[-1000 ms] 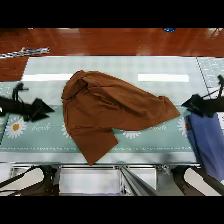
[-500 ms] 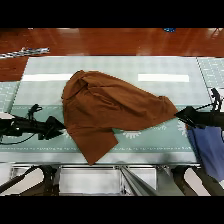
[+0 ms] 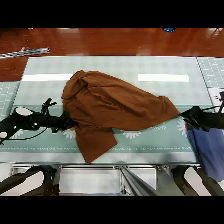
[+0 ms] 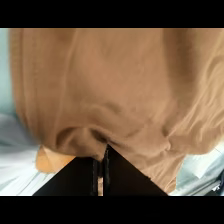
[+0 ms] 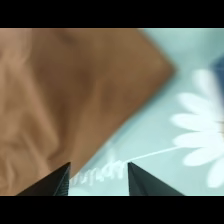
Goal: Fold the shirts.
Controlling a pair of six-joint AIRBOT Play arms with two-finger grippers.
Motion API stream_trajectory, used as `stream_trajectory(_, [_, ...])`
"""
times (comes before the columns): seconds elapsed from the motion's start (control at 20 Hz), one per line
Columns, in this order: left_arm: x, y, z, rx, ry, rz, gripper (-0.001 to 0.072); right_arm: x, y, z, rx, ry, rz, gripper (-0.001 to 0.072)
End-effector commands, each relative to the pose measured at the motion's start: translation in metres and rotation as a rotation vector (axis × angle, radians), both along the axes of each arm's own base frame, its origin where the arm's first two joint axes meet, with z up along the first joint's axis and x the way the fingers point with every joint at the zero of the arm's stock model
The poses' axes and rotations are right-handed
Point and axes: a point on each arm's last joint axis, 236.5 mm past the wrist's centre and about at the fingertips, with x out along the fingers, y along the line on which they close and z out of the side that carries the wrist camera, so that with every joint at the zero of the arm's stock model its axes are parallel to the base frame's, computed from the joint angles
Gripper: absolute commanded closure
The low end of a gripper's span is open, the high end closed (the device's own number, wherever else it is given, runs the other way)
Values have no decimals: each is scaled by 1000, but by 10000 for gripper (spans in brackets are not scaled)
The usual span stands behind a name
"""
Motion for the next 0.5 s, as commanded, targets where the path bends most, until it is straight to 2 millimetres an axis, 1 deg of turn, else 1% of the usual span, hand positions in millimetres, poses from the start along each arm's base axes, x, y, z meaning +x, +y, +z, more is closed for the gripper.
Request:
stream_trajectory(0.0, [6,-3,2,1,-18,2,690,-6,-16,-21,49,64,-92,299])
stream_trajectory(0.1, [5,-4,2,-1,-16,1,690,-2,-19,-37,71,89,-103,299])
stream_trajectory(0.25, [4,-5,3,-6,-9,-1,690,18,-30,-49,77,53,-125,300])
stream_trajectory(0.45, [4,-5,3,-6,-10,-1,689,20,-23,-72,156,103,-120,303])
